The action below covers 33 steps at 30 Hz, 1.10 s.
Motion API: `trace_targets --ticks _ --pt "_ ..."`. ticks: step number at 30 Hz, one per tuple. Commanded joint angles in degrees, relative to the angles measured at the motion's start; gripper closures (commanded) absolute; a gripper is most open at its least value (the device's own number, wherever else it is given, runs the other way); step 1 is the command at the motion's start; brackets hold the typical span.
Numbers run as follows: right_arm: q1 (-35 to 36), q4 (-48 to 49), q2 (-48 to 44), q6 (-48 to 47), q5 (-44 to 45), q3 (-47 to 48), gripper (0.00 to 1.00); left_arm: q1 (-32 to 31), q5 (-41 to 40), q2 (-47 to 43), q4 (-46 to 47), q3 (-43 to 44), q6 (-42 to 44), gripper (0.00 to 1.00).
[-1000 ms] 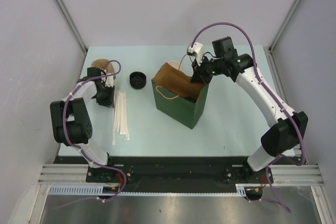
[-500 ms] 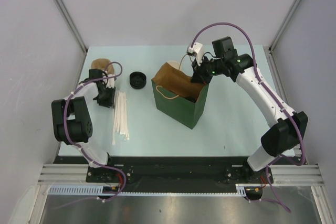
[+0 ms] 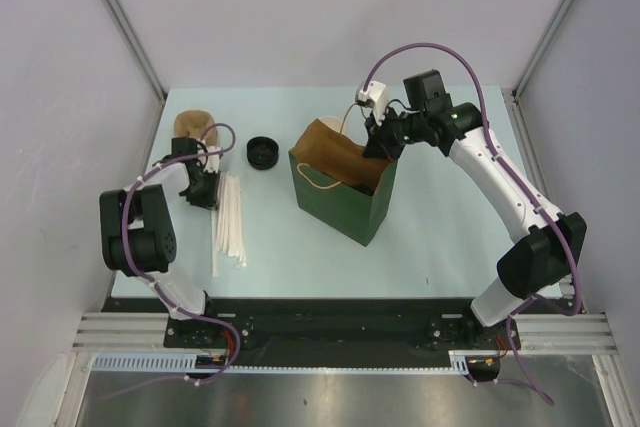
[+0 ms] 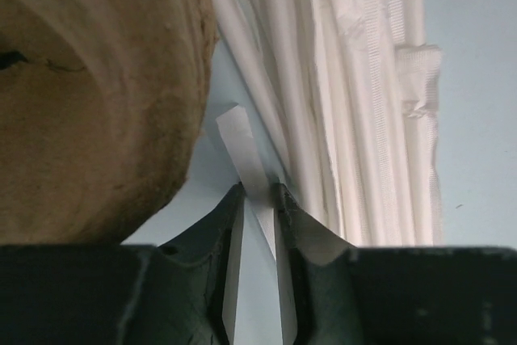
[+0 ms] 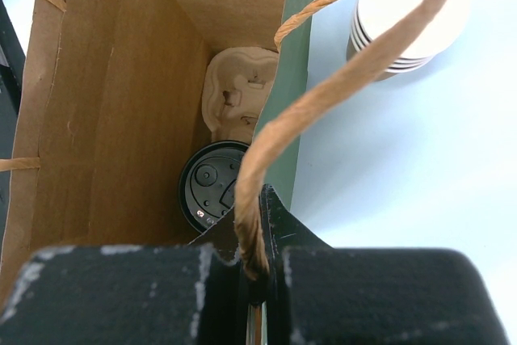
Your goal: Pack the takeout coffee
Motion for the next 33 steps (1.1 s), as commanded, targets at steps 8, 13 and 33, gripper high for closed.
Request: trace_targets --ticks 8,13,33 --pt "0.32 0.55 -0.89 -0.27 0.36 1.35 1.00 -0.06 -2.37 -1.61 -1.72 -4.18 0.44 0.94" --pt "0.32 0.38 -1.68 -0.35 0.45 1.26 1.00 0.03 -2.55 -8.73 -5.76 -2.43 -0.88 1.00" --pt "0.41 1.26 -2.38 2.46 1.32 1.96 0.66 -10.75 27.06 -26.22 8.18 30.18 -13.53 1.00"
